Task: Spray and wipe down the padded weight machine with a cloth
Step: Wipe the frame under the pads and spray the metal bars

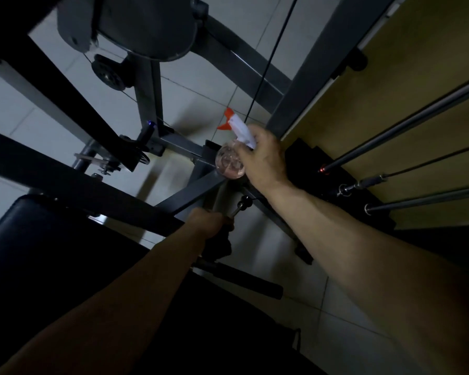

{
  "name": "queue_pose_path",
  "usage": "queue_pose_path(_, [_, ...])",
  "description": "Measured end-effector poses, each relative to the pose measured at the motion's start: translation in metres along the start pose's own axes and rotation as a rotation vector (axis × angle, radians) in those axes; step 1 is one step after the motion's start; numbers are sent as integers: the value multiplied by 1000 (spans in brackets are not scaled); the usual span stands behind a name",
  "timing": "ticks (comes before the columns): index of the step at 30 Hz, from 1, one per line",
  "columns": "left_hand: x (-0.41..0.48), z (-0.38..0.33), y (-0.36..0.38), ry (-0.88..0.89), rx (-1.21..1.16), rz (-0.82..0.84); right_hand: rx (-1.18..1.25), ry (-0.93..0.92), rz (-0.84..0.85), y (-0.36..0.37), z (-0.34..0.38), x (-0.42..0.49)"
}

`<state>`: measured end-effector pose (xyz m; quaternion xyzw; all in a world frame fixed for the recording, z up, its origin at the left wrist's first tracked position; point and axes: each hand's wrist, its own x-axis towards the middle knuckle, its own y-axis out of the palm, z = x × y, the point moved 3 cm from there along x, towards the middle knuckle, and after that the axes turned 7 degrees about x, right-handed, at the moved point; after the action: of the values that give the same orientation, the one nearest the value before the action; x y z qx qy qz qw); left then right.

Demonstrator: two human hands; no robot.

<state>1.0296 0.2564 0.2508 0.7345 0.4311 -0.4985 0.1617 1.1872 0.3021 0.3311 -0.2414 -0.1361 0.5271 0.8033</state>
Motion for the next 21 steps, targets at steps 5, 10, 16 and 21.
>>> queue_pose_path(5, [-2, 6, 2, -14, -37, 11, -36, 49, 65, -3, -6, 8])
queue_pose_path(10, [-8, 6, 7, -23, -36, 15, 56, 74, 137, -5, -11, 5])
queue_pose_path(16, [-12, 13, 17, -46, -111, 24, 223, 293, -15, -26, -12, -50])
queue_pose_path(21, [-27, 13, 50, -43, -309, 75, 636, 1155, -27, -12, -44, -168])
